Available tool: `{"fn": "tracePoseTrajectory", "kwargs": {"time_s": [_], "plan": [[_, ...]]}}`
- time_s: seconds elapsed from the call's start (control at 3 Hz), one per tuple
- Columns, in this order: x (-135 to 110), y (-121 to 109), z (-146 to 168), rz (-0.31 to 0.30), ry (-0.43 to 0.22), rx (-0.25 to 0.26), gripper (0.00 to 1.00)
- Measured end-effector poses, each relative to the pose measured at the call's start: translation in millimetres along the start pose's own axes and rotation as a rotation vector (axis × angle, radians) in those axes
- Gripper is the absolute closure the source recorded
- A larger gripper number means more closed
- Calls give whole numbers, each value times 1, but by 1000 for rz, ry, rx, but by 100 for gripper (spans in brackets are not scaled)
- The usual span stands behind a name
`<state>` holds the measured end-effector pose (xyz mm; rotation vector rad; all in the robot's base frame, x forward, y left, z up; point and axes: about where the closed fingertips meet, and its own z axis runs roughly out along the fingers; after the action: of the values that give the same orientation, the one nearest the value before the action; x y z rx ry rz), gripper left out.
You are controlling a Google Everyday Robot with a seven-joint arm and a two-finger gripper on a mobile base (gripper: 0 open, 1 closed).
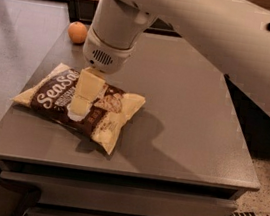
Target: Pick brown chip bag
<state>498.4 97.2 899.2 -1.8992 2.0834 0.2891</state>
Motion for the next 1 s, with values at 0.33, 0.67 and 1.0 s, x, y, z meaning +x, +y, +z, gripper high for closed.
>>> {"fn": "tracePoseTrajectory", "kwargs": {"time_s": [0.33,0.67,1.0], "plan": [[0,0,0,0,0,0,0],[-5,-4,22,-14,36,-22,0],[-10,-14,54,-26,36,-63,0]]}}
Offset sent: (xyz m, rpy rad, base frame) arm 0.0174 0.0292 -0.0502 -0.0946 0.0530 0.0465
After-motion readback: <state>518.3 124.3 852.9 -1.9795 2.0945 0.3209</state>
